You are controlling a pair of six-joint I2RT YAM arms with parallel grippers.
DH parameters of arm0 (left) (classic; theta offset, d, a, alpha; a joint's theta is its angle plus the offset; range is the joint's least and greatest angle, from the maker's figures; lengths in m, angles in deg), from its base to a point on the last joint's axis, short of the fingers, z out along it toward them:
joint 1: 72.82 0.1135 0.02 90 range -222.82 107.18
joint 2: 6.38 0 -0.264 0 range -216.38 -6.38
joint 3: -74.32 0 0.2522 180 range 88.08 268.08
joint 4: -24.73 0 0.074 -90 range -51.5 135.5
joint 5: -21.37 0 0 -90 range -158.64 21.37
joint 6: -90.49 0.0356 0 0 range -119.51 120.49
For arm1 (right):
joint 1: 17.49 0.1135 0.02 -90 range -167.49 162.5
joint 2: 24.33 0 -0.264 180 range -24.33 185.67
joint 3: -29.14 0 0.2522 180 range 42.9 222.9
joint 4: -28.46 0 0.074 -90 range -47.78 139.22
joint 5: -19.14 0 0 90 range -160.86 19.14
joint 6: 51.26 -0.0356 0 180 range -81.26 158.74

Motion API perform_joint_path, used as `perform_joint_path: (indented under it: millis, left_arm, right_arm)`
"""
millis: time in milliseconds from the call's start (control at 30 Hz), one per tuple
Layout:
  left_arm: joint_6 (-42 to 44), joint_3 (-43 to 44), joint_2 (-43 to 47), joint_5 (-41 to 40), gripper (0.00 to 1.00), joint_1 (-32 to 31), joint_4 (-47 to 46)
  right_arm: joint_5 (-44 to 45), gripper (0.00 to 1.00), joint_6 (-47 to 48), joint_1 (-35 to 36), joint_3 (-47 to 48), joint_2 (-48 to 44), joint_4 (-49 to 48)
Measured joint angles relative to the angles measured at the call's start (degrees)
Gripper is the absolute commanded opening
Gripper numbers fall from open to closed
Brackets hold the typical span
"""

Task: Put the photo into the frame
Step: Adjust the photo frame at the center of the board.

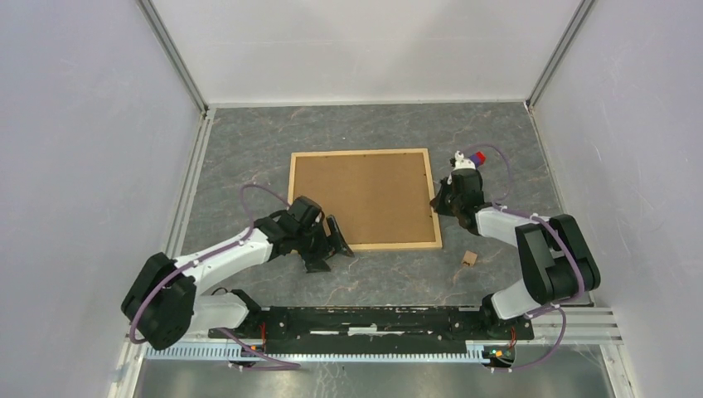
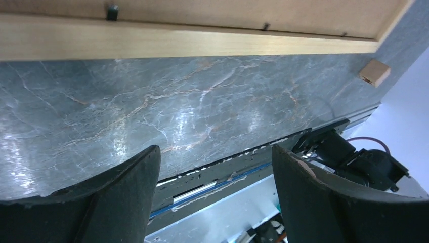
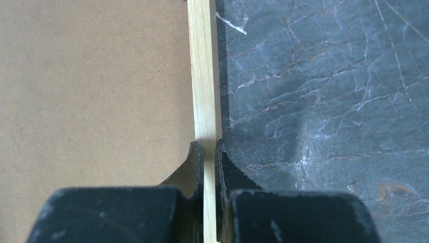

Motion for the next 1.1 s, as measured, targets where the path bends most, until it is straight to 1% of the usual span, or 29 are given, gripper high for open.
perform_joint_path:
  millis: [67,167,300,367,400,433,467,500,533,600,667,700,767,833,900,967,1100]
  left_arm:
    - [-3.3,-2.4,-1.5,0.0,0.86,-1.4,-3.0]
    - [-6.4,-4.7,-4.3,-0.2,0.87,-1.7,-5.5]
    - [-8.1,-3.3,-8.4,-0.2,0.86,-1.6,-7.0]
    - [-8.5,-2.0,-10.3,-0.4,0.84,-0.9,-7.9]
    - [-8.7,-1.6,-10.9,-0.3,0.83,-0.2,-8.2]
    - [-8.7,-1.2,-11.5,-0.3,0.82,0.8,-8.3]
    - [-8.7,-1.0,-11.9,-0.3,0.81,1.8,-8.3]
    - [-8.7,-0.4,-12.5,-0.3,0.79,3.8,-7.9]
    - [-8.6,0.1,-13.0,0.0,0.78,5.4,-6.0]
    - [-7.9,1.5,-13.9,-0.2,0.76,9.6,-2.2]
    - [-6.2,3.0,-14.7,-1.4,0.76,13.1,0.4]
    - [-4.9,3.8,-15.1,-2.4,0.76,14.8,1.4]
    - [-1.8,5.1,-15.4,-5.0,0.78,17.2,2.9]
    - [0.7,5.8,-15.4,-7.0,0.82,18.6,4.0]
    - [3.3,6.3,-15.4,-8.2,0.85,19.7,4.7]
    - [5.6,6.6,-15.4,-8.3,0.86,20.4,4.9]
    - [9.0,7.3,-15.8,-8.1,0.85,21.9,5.4]
  right_arm:
    - [-0.5,0.00,-1.0,0.0,-1.9,-1.1,-1.9]
    - [-1.7,0.00,-3.0,0.0,-6.5,-4.4,-5.0]
    - [-3.1,0.00,-5.1,0.8,-13.3,-10.6,-7.4]
    - [-3.0,0.00,-5.7,2.1,-15.8,-13.3,-8.0]
    - [-3.0,0.02,-5.9,3.3,-16.9,-14.6,-8.2]
    - [-3.1,0.06,-6.1,4.3,-17.6,-15.3,-8.2]
    - [-2.8,0.14,-6.2,6.3,-18.5,-16.3,-8.6]
    - [-3.0,0.23,-6.3,8.5,-19.2,-17.0,-8.8]
    - [-2.6,0.35,-6.3,11.0,-19.7,-17.6,-9.2]
    - [-2.6,0.49,-5.4,15.2,-20.5,-18.7,-9.4]
    - [-3.9,0.62,-3.6,18.8,-21.4,-19.9,-8.2]
    - [-4.3,0.66,-1.9,20.0,-20.9,-21.0,-6.4]
    - [-3.7,0.76,1.1,21.2,-18.8,-22.6,-0.6]
    - [-1.4,0.82,3.7,21.0,-15.6,-22.8,5.8]
    - [0.9,0.83,6.7,20.0,-10.8,-21.5,11.6]
    - [1.7,0.83,9.3,17.7,-3.4,-17.4,15.6]
    - [1.6,0.84,13.6,12.3,16.7,-2.8,18.6]
